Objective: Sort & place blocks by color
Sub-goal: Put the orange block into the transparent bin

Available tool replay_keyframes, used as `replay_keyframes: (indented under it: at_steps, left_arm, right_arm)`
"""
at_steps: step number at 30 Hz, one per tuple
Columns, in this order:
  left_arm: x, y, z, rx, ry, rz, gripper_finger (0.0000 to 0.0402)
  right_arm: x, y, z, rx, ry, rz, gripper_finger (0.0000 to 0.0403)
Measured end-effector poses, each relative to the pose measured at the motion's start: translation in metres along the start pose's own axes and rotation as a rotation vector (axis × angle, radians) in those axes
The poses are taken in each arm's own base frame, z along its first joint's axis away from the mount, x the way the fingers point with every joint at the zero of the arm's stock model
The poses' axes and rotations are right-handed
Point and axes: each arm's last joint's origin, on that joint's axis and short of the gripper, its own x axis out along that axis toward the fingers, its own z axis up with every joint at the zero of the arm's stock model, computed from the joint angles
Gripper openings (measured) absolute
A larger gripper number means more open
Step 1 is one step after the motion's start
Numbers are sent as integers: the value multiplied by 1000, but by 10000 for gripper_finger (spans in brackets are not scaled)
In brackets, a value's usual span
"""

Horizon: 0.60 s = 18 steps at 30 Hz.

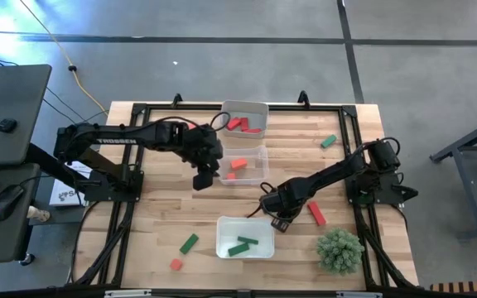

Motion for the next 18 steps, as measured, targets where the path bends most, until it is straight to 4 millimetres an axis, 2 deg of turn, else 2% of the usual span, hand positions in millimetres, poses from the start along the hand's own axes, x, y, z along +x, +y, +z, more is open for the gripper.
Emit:
replay_keyframes:
  at_steps: [7, 18]
  left_arm:
    - [-3, 19, -4, -16, 48, 71, 163]
    - [-10, 52, -5, -40, 42, 130, 163]
  right_arm:
    - [-6, -2, -2, 56, -6, 6, 96]
    - [-47, -12, -8, 233, -95, 87, 96]
